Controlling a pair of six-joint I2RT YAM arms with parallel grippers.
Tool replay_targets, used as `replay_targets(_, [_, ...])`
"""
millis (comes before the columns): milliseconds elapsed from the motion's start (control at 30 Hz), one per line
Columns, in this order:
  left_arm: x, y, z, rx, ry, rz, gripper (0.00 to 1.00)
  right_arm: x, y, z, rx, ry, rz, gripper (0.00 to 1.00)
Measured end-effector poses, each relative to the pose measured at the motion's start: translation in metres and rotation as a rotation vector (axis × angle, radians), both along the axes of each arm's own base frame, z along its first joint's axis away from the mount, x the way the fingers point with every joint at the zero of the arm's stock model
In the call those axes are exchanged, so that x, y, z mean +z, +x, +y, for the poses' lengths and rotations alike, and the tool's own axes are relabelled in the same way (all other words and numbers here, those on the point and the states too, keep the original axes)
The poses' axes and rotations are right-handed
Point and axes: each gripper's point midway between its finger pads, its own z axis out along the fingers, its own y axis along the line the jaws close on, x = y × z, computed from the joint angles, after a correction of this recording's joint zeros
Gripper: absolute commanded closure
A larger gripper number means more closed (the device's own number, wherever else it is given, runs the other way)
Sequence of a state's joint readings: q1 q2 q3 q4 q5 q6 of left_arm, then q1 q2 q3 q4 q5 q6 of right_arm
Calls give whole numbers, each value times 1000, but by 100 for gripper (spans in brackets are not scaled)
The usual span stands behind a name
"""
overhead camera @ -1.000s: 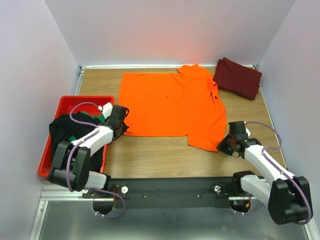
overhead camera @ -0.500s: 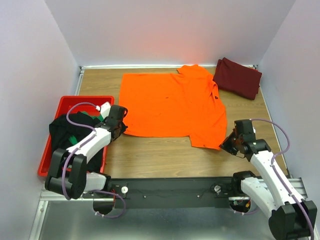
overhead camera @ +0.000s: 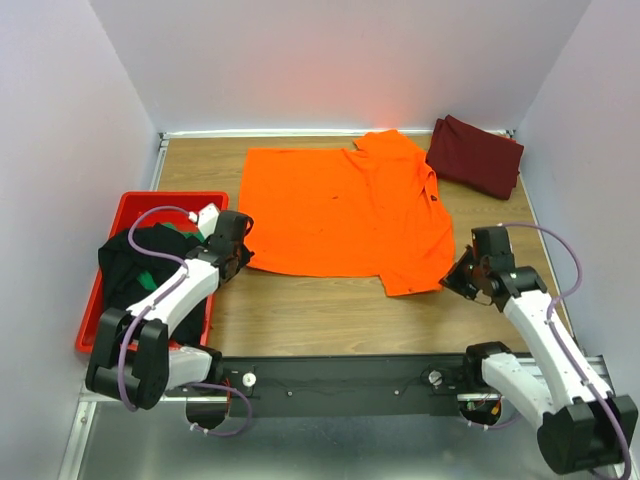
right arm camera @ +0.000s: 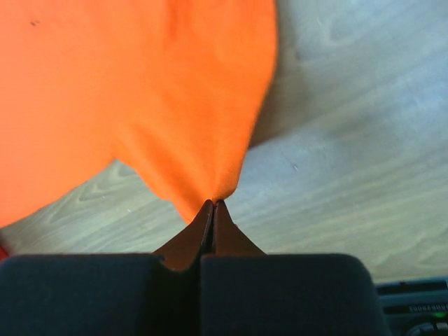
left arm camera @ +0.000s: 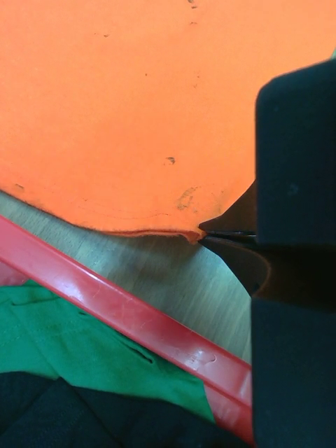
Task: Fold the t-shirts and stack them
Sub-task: Fold the tshirt
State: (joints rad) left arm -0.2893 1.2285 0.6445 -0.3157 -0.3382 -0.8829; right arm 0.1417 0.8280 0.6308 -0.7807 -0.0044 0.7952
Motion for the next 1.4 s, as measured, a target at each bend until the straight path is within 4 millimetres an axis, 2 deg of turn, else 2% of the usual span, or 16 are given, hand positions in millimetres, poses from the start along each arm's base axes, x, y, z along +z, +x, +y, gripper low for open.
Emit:
replay_targets(100, [-1, 3, -2, -4, -2, 8, 100, 4, 20, 2, 20, -12, -8, 100])
replay_targets(200, [2, 18, -8, -16, -6, 16, 100, 6, 55, 5, 46, -33, -21, 99])
replay_targets(233, [3, 20, -9, -18, -7, 15, 100, 7, 59, 5, 49, -38, -25, 100])
replay_targets(433, [10, 49, -22, -38, -24, 12, 100, 20, 116, 4, 67, -96, -94, 100])
replay_targets(567, [8, 62, -25, -40, -30, 25, 100, 28, 149, 5, 82, -125, -141, 100])
replay_targets(767, [0, 77, -21, -26, -35, 56, 100, 27, 180, 6, 92, -148, -161, 100])
replay_targets(1067, [6, 89, 4, 19, -34, 45, 100, 15, 212, 10, 96, -158, -165, 100])
replay_targets(1200, [7, 96, 7, 25, -34, 48, 100, 21, 224, 10, 90, -162, -182, 100])
replay_targets(1400, [7, 104, 6, 14, -30, 50, 100, 41, 248, 12, 79, -162, -244, 100])
